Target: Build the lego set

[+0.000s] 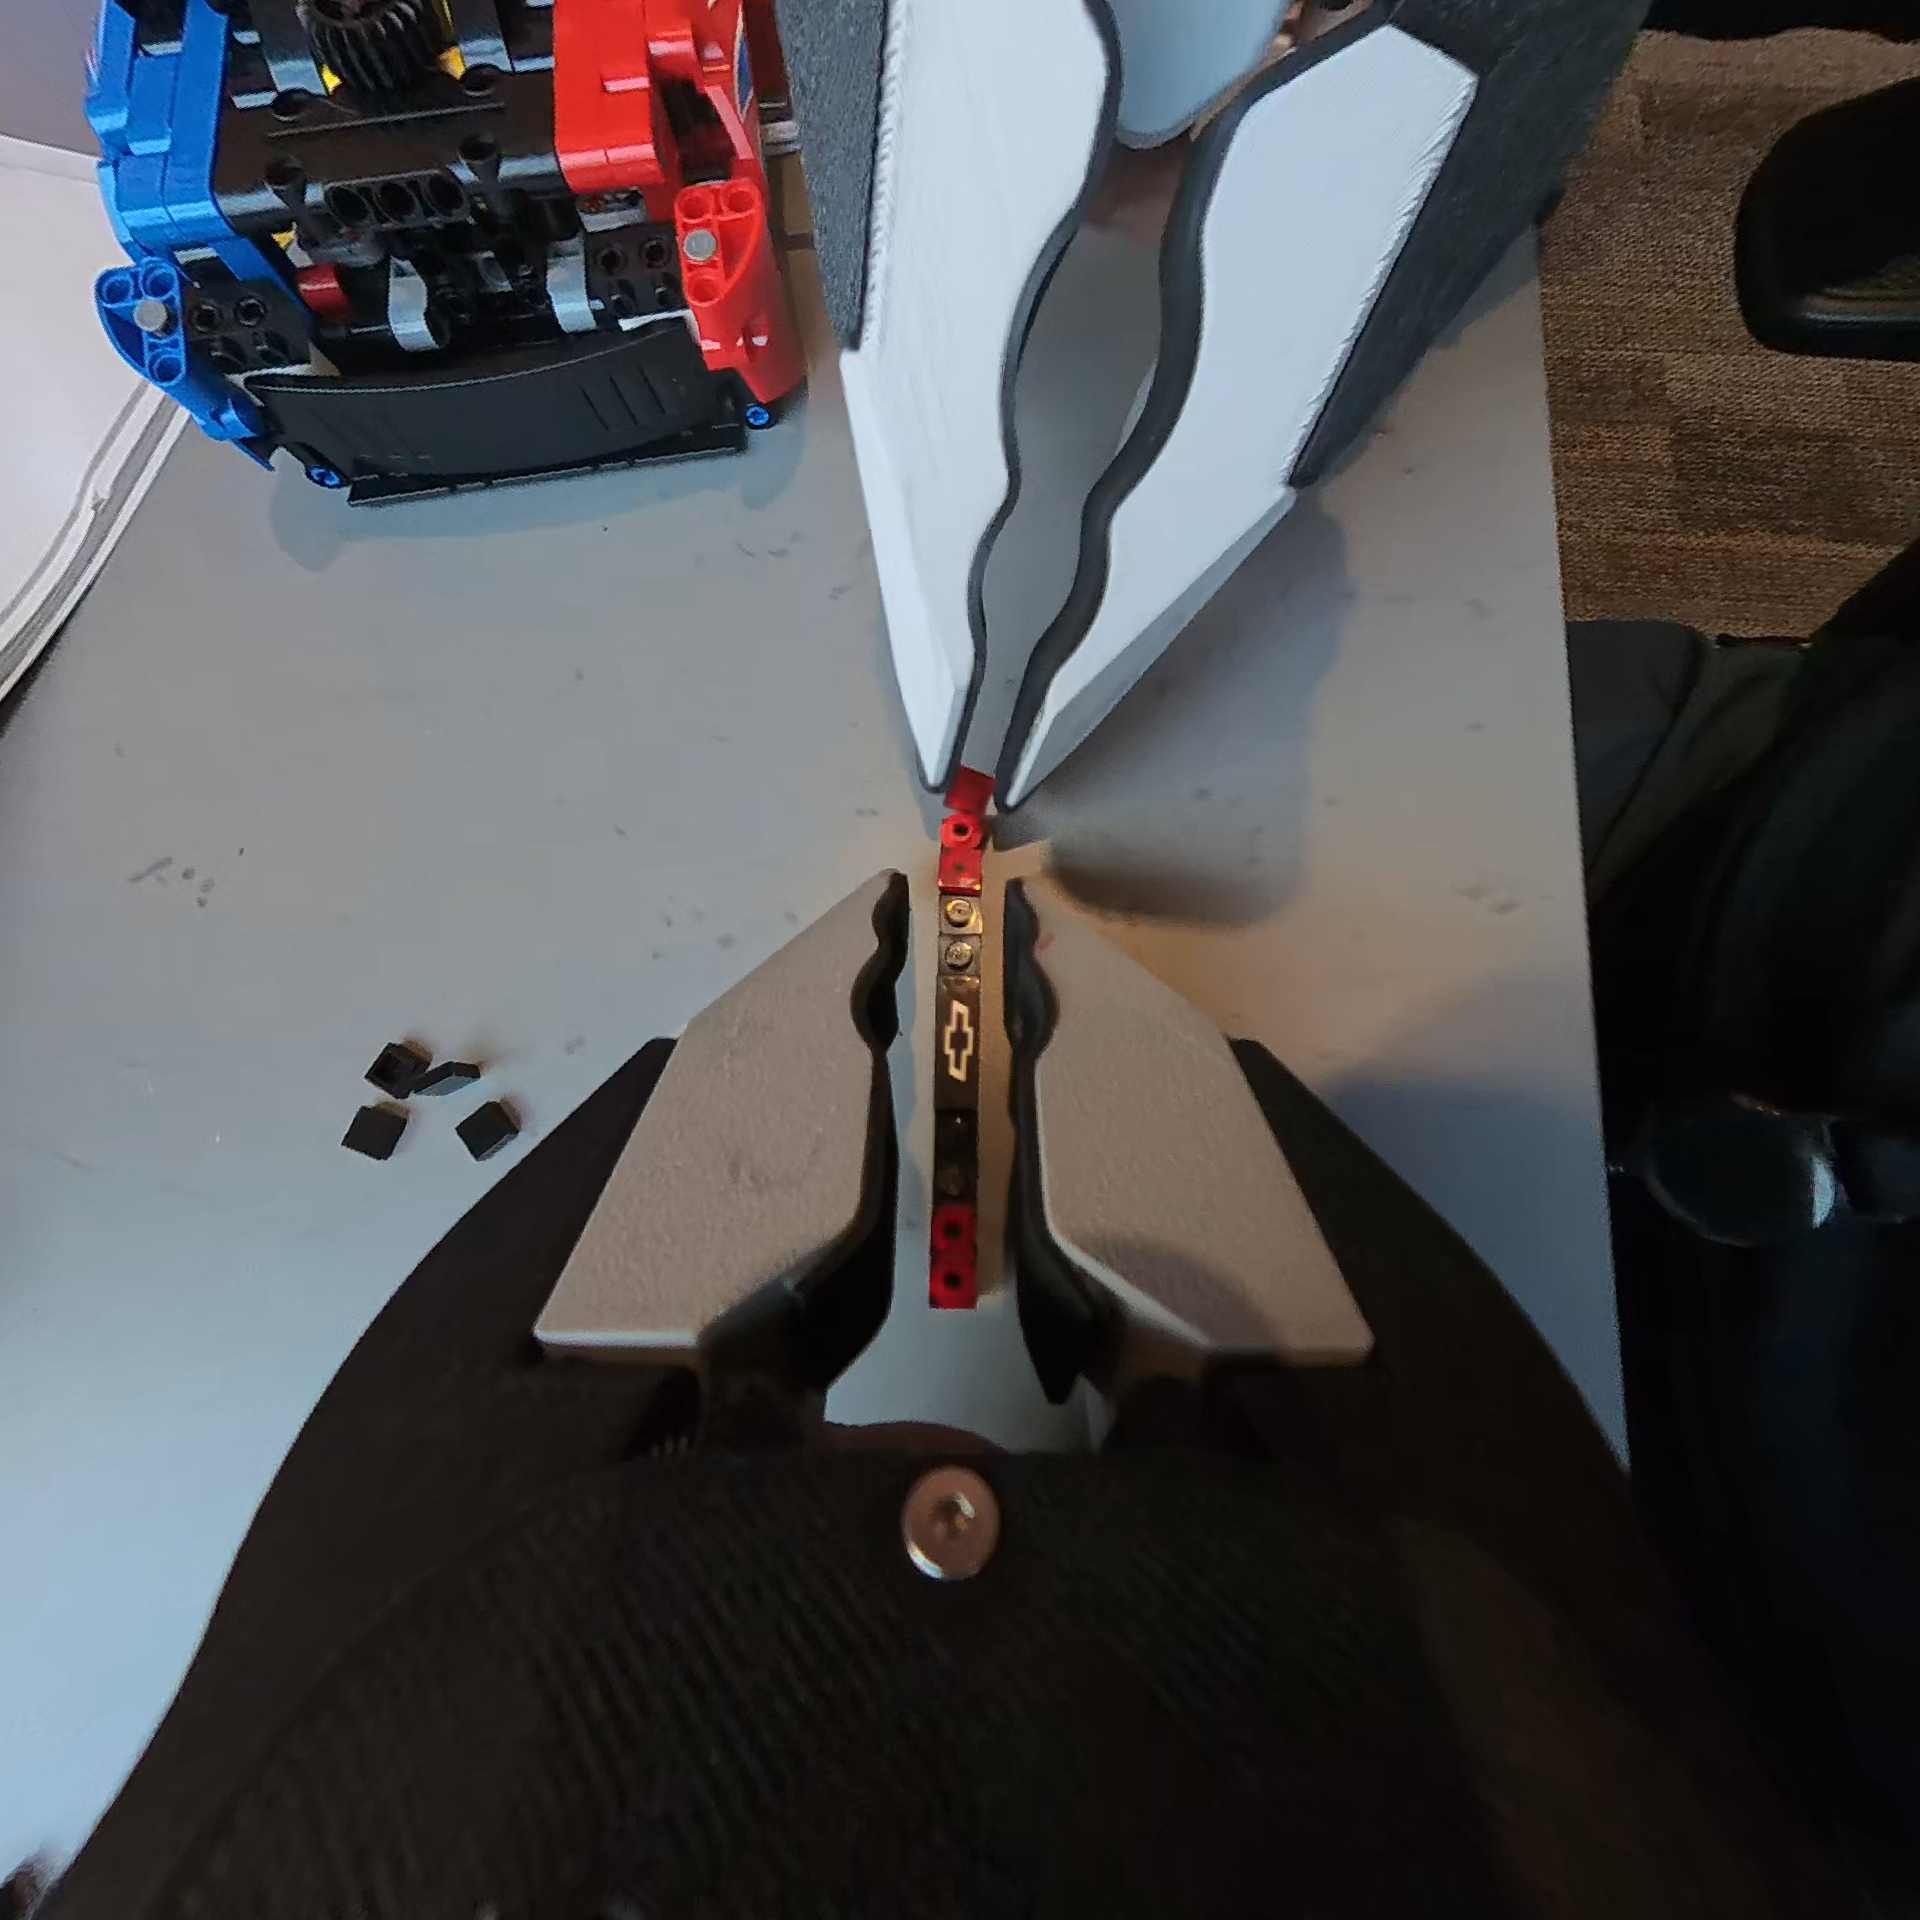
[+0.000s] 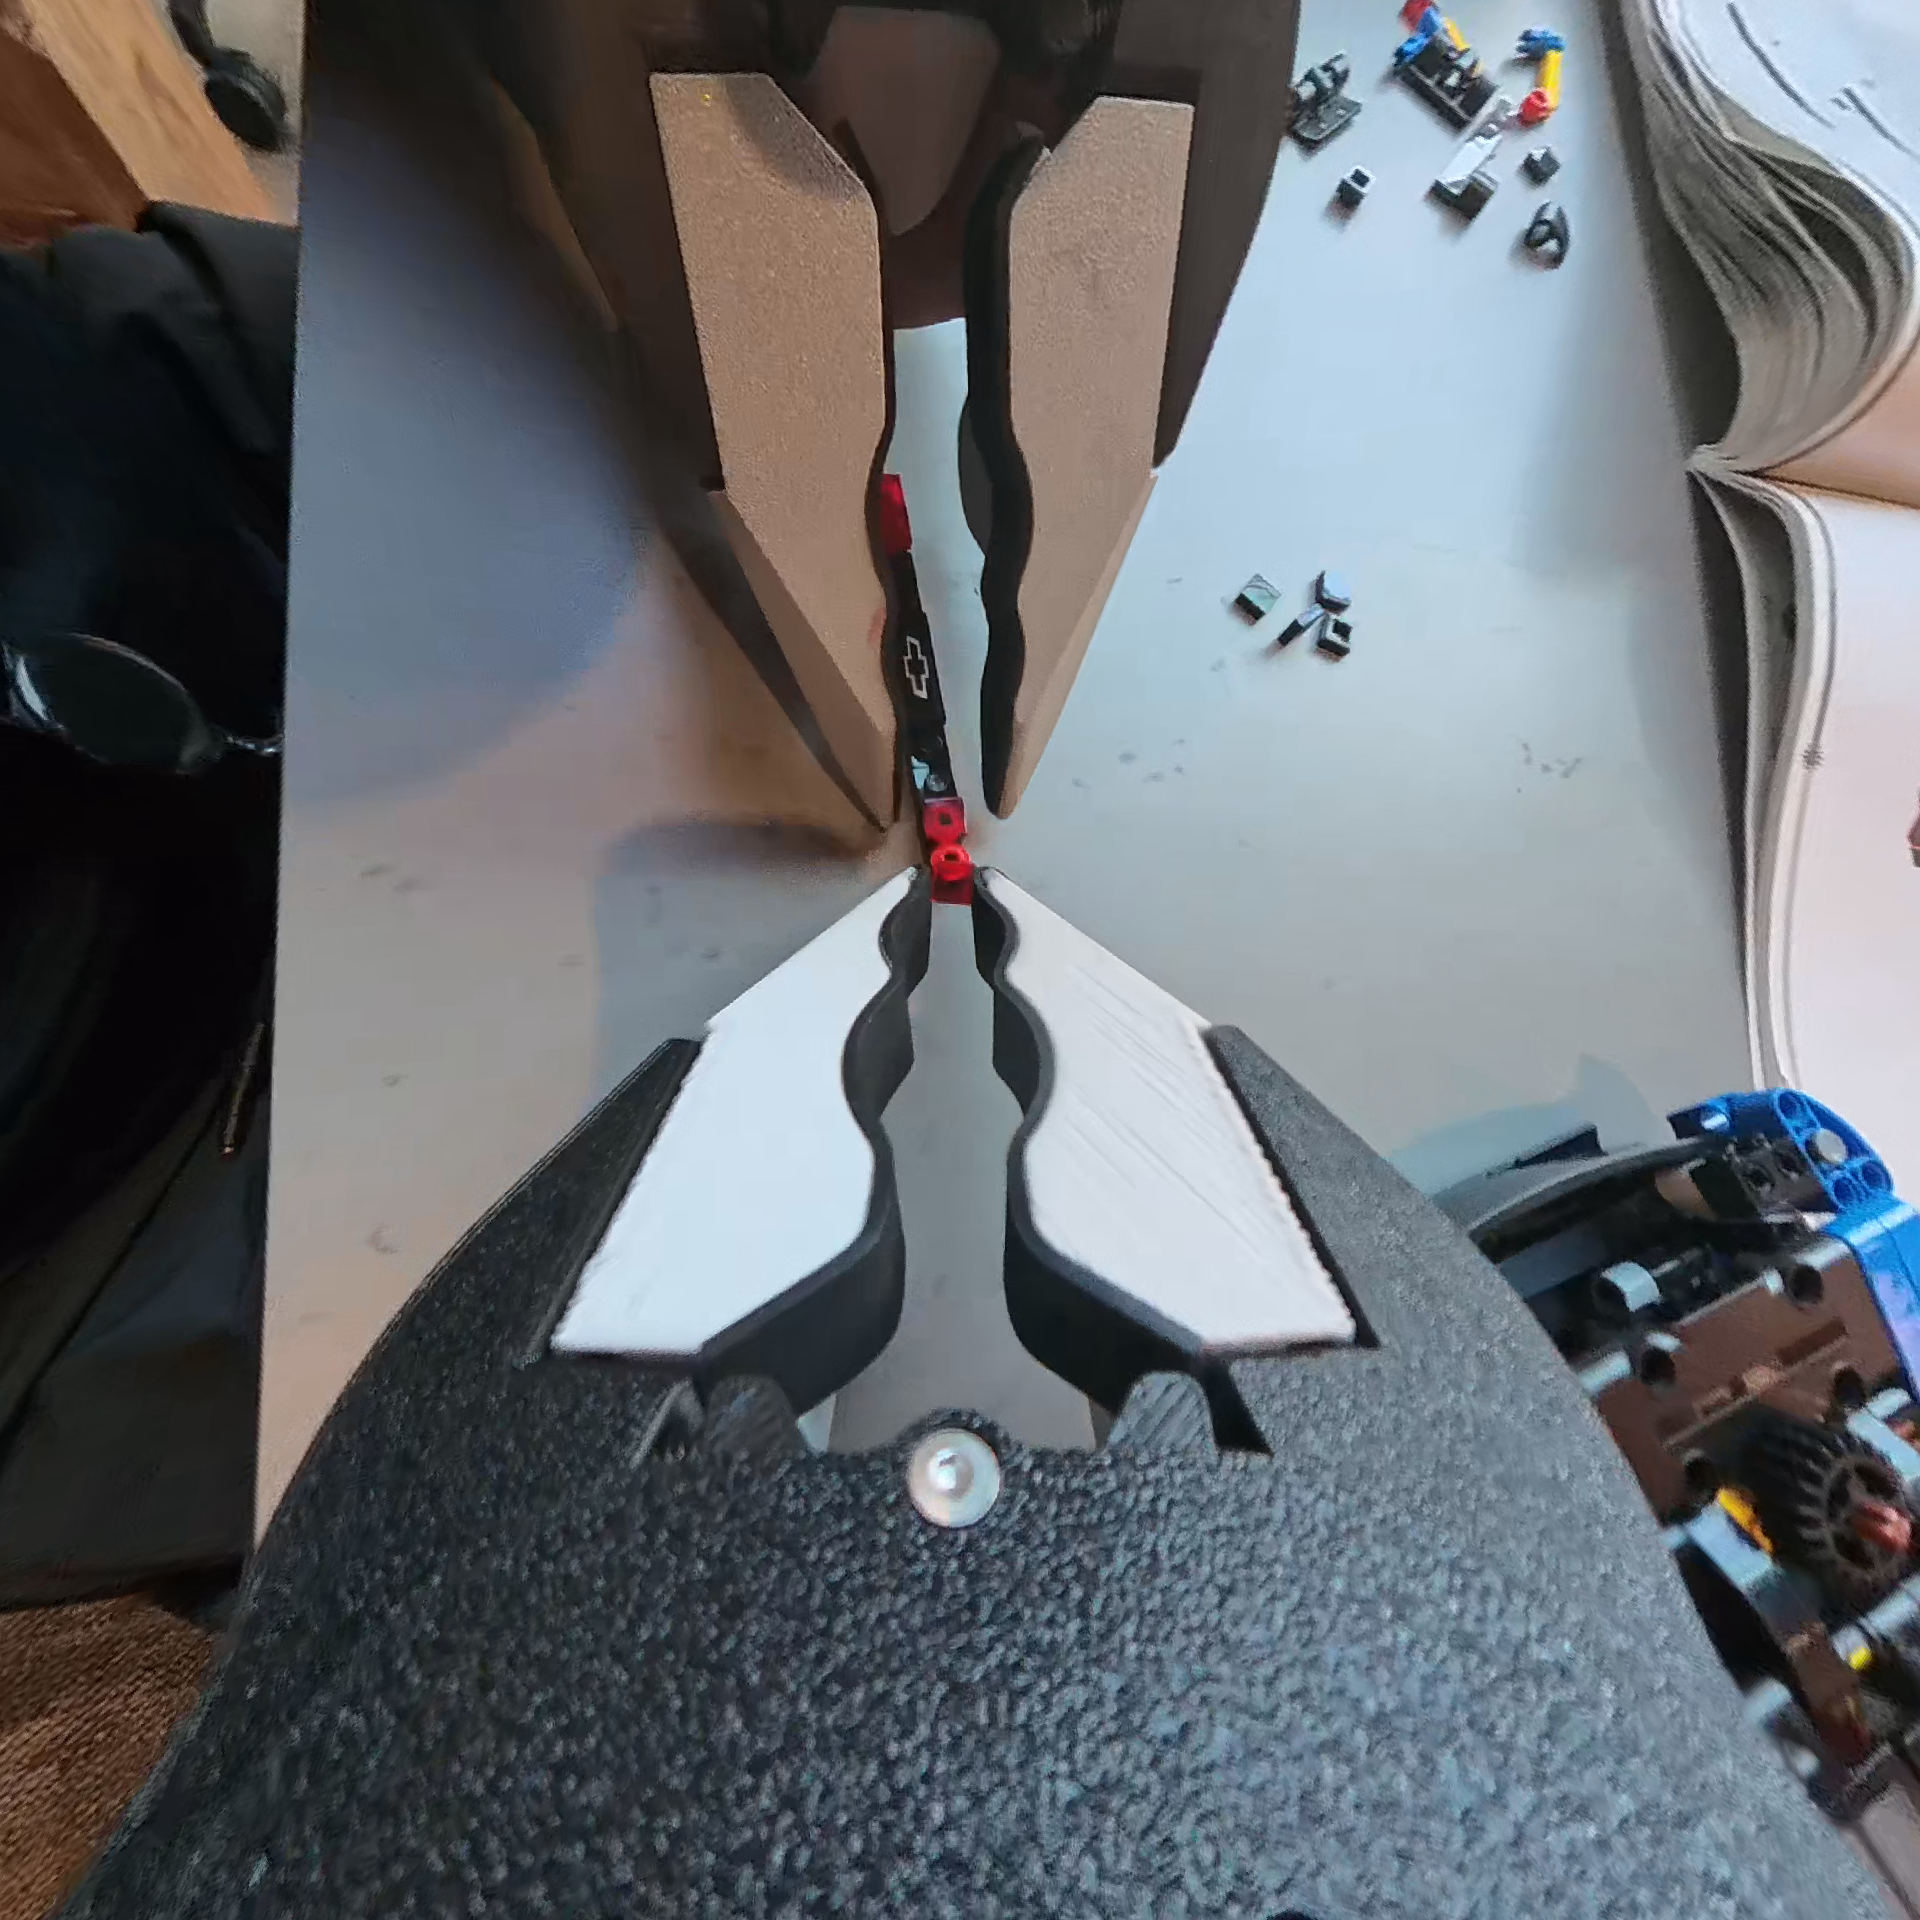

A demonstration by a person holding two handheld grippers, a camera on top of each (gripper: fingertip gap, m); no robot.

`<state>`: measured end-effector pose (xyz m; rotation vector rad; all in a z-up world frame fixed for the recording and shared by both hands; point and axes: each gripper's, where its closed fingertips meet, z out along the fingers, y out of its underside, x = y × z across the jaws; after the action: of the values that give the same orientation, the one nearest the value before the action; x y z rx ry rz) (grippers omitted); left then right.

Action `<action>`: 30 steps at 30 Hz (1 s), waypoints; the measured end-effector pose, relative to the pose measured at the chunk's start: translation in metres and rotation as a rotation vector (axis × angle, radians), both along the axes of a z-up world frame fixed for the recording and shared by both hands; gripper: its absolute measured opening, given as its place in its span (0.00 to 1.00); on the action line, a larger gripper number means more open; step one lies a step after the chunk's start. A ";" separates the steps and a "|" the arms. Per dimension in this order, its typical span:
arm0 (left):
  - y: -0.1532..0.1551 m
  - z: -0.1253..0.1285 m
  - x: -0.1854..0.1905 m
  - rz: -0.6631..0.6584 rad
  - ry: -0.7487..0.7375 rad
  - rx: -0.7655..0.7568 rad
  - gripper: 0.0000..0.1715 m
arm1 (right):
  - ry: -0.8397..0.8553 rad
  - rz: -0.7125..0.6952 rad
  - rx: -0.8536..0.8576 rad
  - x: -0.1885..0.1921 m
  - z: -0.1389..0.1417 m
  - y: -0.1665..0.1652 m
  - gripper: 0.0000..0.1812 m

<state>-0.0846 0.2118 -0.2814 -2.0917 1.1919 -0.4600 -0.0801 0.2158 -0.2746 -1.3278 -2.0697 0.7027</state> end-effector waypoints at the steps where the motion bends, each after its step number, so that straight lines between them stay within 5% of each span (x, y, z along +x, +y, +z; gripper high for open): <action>1: 0.000 0.000 0.000 -0.001 -0.002 0.000 0.07 | -0.002 0.011 -0.006 -0.001 0.000 -0.001 0.04; 13: 0.000 -0.002 0.002 -0.032 -0.019 0.008 0.03 | -0.087 0.106 -0.016 -0.003 -0.004 -0.002 0.04; 23: 0.000 -0.002 0.002 -0.046 -0.007 0.027 0.03 | -0.357 0.141 -0.162 -0.002 -0.006 -0.002 0.03; 30: -0.001 -0.002 0.001 -0.040 -0.018 0.009 0.03 | -0.469 0.202 -0.092 -0.003 -0.008 -0.004 0.03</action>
<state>-0.0833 0.2111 -0.2838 -2.0554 1.2253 -0.4905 -0.0834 0.2117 -0.2823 -1.4543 -2.5990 0.6191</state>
